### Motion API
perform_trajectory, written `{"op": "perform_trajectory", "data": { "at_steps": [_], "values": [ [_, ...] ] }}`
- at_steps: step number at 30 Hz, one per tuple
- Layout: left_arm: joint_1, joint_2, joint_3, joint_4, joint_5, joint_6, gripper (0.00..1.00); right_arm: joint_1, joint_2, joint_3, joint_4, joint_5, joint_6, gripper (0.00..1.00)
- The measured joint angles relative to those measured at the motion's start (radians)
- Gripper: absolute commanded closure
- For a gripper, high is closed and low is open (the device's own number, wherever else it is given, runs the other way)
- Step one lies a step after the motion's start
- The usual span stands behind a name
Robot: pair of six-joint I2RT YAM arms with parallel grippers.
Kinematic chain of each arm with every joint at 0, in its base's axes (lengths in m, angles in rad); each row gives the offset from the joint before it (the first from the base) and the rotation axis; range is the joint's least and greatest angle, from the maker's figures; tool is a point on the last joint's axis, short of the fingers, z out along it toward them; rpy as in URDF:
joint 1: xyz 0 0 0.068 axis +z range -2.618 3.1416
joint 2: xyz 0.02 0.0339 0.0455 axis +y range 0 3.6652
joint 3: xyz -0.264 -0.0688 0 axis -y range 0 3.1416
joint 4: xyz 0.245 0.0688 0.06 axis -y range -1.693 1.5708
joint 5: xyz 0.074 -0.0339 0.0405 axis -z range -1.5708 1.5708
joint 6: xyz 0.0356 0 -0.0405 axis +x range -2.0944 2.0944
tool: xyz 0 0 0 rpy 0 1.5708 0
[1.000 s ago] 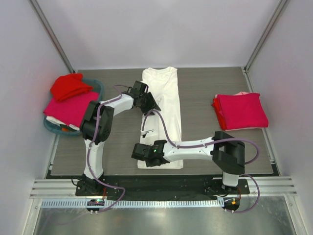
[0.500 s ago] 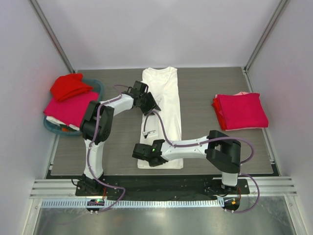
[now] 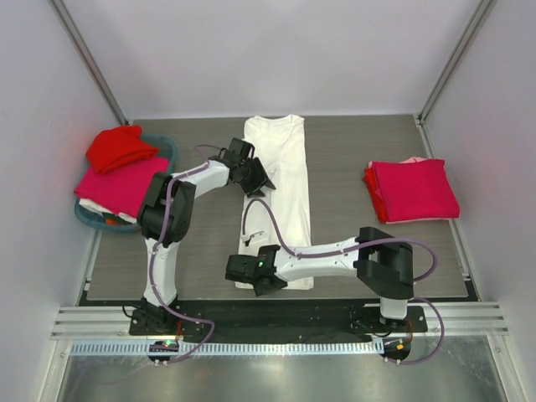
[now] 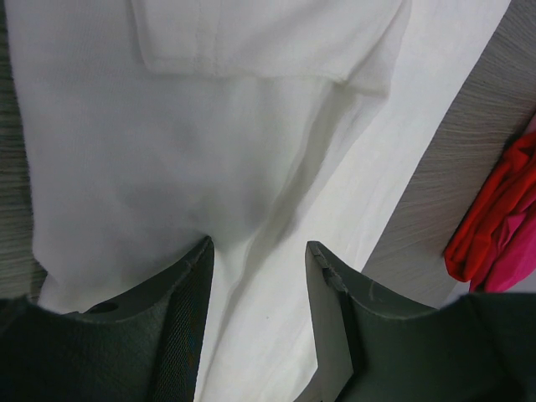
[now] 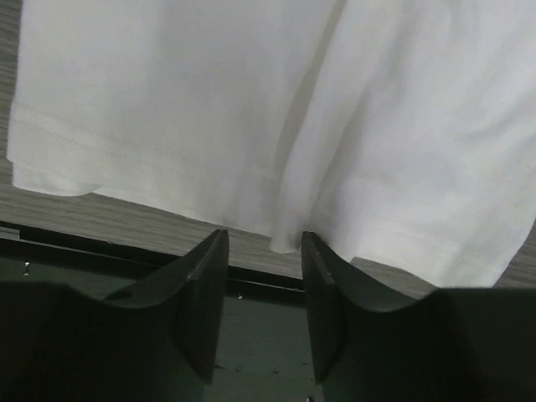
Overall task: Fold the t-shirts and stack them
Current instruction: Fold the tshirt
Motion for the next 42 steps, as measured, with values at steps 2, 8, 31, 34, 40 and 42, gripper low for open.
{"op": "perform_trajectory", "data": {
  "at_steps": [2, 8, 31, 34, 40, 42],
  "values": [
    [0.000, 0.000, 0.000, 0.000, 0.000, 0.000, 0.50, 0.006, -0.002, 0.000, 0.000, -0.002, 0.000, 0.49],
    [0.000, -0.002, 0.000, 0.000, 0.009, 0.003, 0.49, 0.011, -0.100, -0.013, -0.005, 0.016, 0.011, 0.50],
    [-0.182, -0.524, -0.380, -0.107, -0.024, 0.069, 0.55, -0.299, -0.606, -0.488, 0.104, -0.037, 0.028, 0.99],
    [-0.297, -0.540, -0.466, -0.063, -0.031, 0.023, 0.56, -0.300, -0.606, -0.504, 0.152, -0.071, 0.026, 0.99],
    [-0.380, -0.543, -0.624, 0.021, -0.042, -0.060, 0.59, -0.300, -0.624, -0.568, 0.228, -0.128, 0.027, 0.99],
    [-0.390, -0.541, -0.653, 0.039, -0.048, -0.080, 0.59, -0.300, -0.625, -0.586, 0.243, -0.140, 0.029, 0.99]
  ]
}}
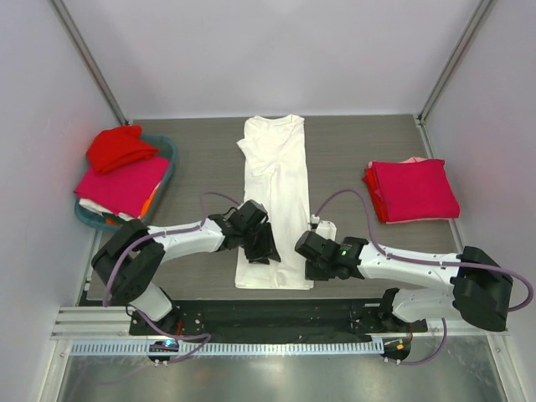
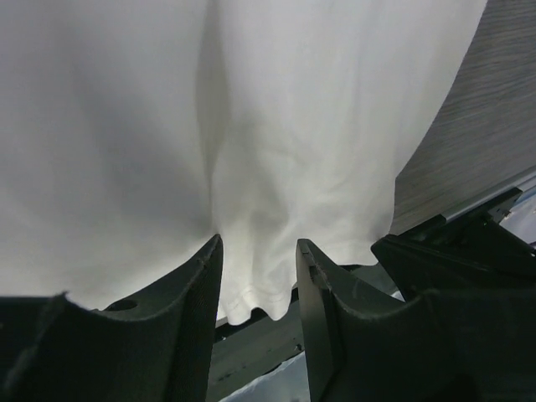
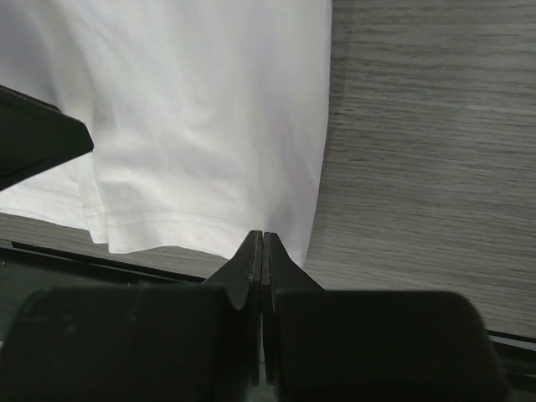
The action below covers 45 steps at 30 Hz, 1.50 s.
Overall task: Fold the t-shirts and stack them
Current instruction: Fold the tshirt
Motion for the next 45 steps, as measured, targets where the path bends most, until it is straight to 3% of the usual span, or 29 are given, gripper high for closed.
{"op": "perform_trajectory", "data": {
  "at_steps": [8, 17, 20, 22, 24, 30, 34, 38, 45],
  "values": [
    [-0.092, 0.038, -0.032, 0.089, -0.005, -0.043, 0.59, -0.002, 0.003, -0.094, 0.049, -0.010, 0.045, 0.99],
    [-0.095, 0.030, -0.080, 0.171, 0.021, -0.072, 0.56, -0.003, -0.081, -0.156, 0.063, -0.001, 0.110, 0.98],
    [-0.098, 0.017, -0.085, 0.168, 0.016, -0.070, 0.53, -0.003, -0.104, -0.161, 0.033, 0.007, 0.119, 0.85],
    [-0.102, 0.003, -0.085, 0.151, 0.008, -0.064, 0.50, -0.003, -0.123, -0.164, -0.005, 0.014, 0.125, 0.62],
    [-0.106, -0.016, -0.085, 0.128, 0.004, -0.062, 0.46, -0.003, -0.145, -0.164, -0.040, 0.022, 0.122, 0.54],
    [-0.114, -0.141, -0.085, 0.092, 0.013, -0.065, 0.37, -0.003, -0.266, -0.162, -0.079, 0.032, 0.121, 0.51],
    [-0.113, -0.282, -0.074, 0.035, 0.001, -0.060, 0.37, -0.010, -0.314, -0.160, -0.068, 0.031, 0.123, 0.51],
    [-0.066, -0.364, -0.077, -0.037, -0.010, -0.031, 0.43, -0.025, -0.296, -0.164, -0.019, 0.002, 0.122, 0.52],
    [0.162, -0.459, -0.265, -0.096, -0.013, 0.005, 0.42, -0.086, -0.236, -0.246, 0.121, -0.085, 0.116, 0.54]
  ]
}}
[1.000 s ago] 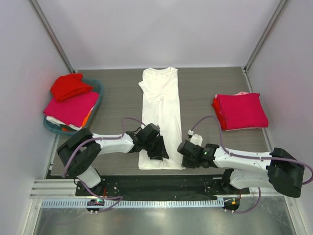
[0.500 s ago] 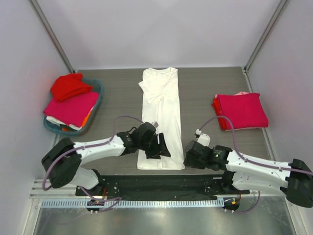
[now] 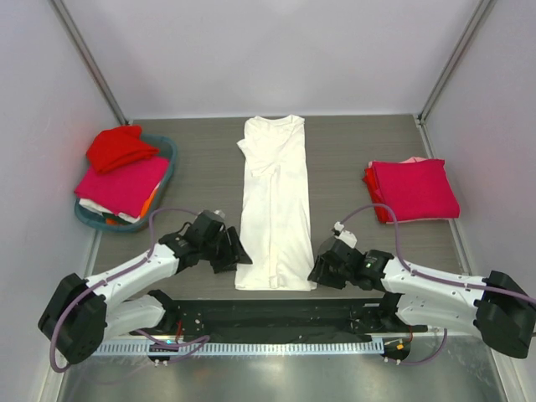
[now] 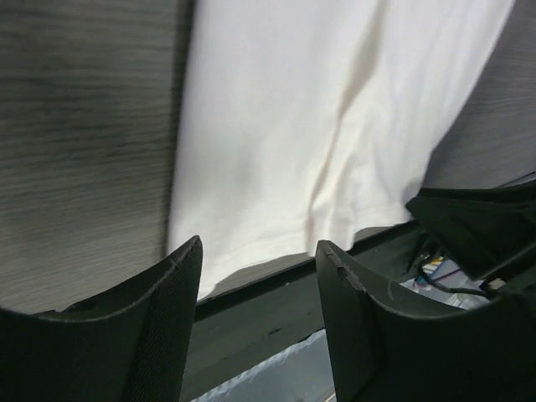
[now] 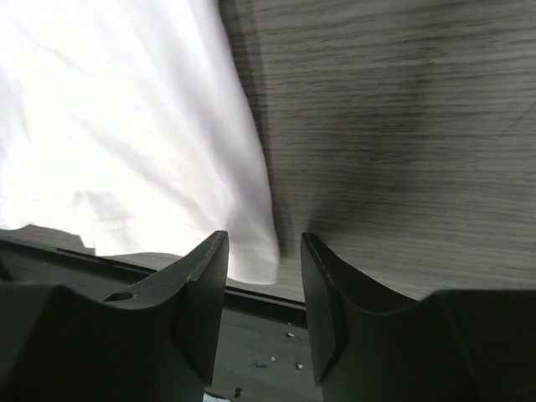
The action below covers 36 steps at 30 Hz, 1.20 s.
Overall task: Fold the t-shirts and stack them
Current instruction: Fold the tshirt
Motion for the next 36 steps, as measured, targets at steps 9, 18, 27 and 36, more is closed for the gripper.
{"op": "perform_trajectory", "data": {
  "at_steps": [9, 18, 27, 36],
  "values": [
    [0.010, -0.045, -0.126, -0.027, 0.020, 0.000, 0.43, -0.027, -0.001, -0.053, 0.132, -0.093, 0.006, 0.61],
    [0.010, -0.070, -0.151, -0.030, 0.030, 0.000, 0.57, -0.029, -0.037, -0.101, 0.167, -0.148, 0.021, 0.81],
    [0.010, -0.019, -0.188, 0.052, 0.097, -0.032, 1.00, -0.029, -0.025, -0.092, 0.144, -0.148, 0.013, 0.99],
    [0.027, -0.112, -0.187, 0.073, 0.159, -0.062, 1.00, -0.044, -0.150, -0.016, 0.009, -0.108, 0.002, 0.99]
  ]
}}
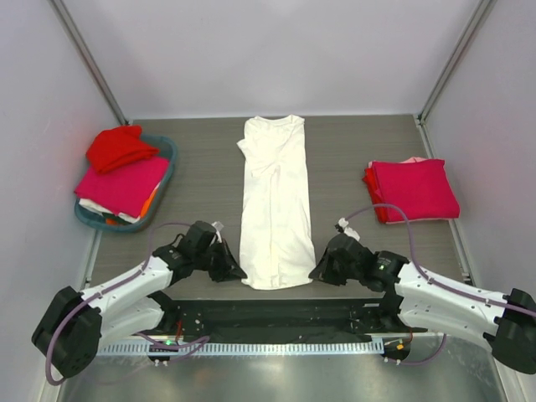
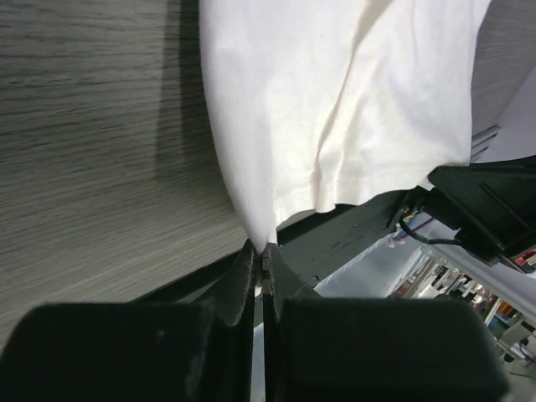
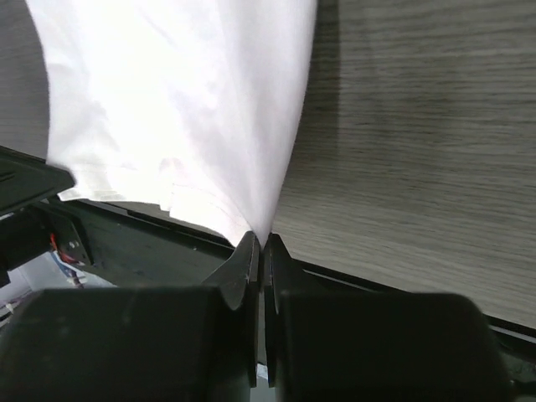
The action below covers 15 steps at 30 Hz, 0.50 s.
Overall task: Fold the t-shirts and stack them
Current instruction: Fold the tshirt
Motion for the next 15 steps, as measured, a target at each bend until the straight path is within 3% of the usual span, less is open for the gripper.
{"op": "perform_trajectory", "data": {
  "at_steps": [7, 15],
  "values": [
    [0.111, 0.027, 0.088, 0.000, 0.048, -0.012, 1.00, -0.106, 0.051, 0.165, -0.058, 0.018, -0.089, 0.99],
    [0.300, 0.274, 0.287, 0.117, 0.079, -0.018, 1.00, -0.385, 0.363, 0.427, -0.046, -0.038, -0.283, 0.99]
  ]
}}
